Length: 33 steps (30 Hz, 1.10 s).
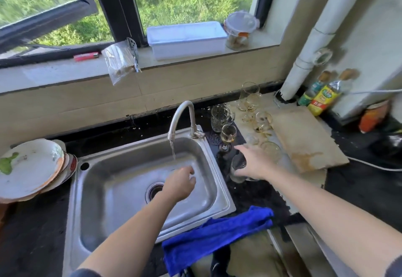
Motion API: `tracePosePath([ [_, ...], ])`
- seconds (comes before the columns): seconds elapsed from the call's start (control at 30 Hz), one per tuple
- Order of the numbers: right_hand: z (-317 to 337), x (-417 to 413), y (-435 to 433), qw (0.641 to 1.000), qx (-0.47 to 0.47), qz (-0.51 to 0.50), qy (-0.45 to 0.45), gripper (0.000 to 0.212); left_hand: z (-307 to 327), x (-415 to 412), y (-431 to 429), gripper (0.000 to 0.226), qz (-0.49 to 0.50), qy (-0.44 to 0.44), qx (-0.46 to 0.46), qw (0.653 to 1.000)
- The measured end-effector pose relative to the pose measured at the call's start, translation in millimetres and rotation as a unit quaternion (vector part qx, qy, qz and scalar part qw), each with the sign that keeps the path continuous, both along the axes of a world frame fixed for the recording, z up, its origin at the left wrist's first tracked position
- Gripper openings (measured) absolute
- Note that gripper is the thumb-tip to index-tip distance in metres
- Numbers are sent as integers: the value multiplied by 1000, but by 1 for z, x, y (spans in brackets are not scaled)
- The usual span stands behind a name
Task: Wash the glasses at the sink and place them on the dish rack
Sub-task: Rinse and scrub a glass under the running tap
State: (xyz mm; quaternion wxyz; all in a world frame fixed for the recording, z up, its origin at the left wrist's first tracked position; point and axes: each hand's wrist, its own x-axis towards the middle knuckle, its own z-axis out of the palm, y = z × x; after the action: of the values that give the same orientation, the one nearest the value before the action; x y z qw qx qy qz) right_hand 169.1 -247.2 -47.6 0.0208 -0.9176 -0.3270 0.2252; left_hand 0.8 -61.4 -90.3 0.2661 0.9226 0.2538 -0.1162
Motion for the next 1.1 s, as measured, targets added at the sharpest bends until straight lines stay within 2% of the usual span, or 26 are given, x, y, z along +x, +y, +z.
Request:
tracePosePath([
  [0.07,-10,-5,1,998,-60,14,9,102,-5,-4,-3,32,-12,7,-3,1000],
  [0.1,-14,-7,2,997,-81,17,7,103,-7,-6,-4,31,-15,12,-4,1000],
  [0.23,-17,-6,12,995,-98,21,-20,88,-10,-21,2,31,-4,31,-7,999],
  [0.3,-10,-5,20,995,-90,27,-31,87,-10,-28,9,31,16,35,-8,999],
  [0.43,13,-6,58,999,-8,43,3,81,-12,-41,27,28,78,53,-22,995],
  [0.6,11,-14,121,987,93,18,130,82,-8,-52,41,6,180,53,-69,980],
  [0.7,-6,-21,152,972,125,2,200,81,-10,-58,47,8,257,33,-110,960],
  [0.8,-23,-28,172,960,139,3,245,78,-18,-60,50,14,373,-20,-216,902],
  [0.93,-46,-34,183,946,142,-19,290,87,-22,-53,51,12,504,-99,-356,781],
  [1.03,-41,-36,186,934,157,-35,318,84,-29,-41,58,11,546,-140,-452,692],
  [1.1,-39,-35,187,922,164,-59,346,72,-37,-32,63,25,541,-152,-528,637],
])
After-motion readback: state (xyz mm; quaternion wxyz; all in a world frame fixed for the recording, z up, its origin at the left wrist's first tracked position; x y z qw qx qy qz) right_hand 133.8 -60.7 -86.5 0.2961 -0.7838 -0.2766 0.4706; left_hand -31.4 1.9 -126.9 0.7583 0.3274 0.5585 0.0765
